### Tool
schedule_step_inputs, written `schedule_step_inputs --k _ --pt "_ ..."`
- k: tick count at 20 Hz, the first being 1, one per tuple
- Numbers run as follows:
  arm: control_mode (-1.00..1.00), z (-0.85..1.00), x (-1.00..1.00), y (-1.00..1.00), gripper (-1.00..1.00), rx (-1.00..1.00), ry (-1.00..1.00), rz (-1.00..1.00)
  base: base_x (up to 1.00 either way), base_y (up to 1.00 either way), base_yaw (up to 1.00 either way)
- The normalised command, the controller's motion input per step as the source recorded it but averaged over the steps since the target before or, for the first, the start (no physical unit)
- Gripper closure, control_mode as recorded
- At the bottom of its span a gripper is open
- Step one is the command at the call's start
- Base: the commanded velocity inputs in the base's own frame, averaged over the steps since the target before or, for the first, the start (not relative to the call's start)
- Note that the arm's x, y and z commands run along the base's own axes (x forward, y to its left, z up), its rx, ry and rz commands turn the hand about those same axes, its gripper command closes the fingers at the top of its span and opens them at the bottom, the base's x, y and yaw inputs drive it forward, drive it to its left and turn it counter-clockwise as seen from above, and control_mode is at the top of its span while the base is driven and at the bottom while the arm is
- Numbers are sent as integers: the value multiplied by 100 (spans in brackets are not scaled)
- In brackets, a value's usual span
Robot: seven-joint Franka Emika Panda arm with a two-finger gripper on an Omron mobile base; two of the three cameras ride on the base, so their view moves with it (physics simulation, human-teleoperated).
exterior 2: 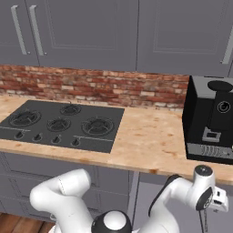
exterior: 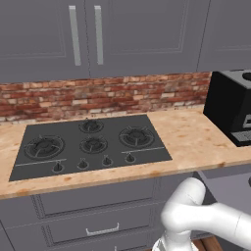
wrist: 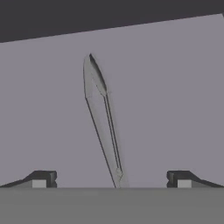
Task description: Take the tongs from the drawer on the right and place them on the dining counter next to the tray containing the kebab skewer.
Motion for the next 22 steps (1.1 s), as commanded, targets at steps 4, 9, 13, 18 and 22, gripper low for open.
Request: schedule_step_inputs --k 4,9,13,18,22 --pt "-100 -21 -2 0 -100 0 7 0 0 0 0" --pt "-100 -18 0 0 -100 3 6 0 0 0 0" --pt "-100 -16 -2 0 -100 7 5 3 0 0 0" --pt "-100 -17 -6 0 -100 8 2 7 0 0 0" --pt "-100 -14 -1 0 -100 7 0 6 0 0 0"
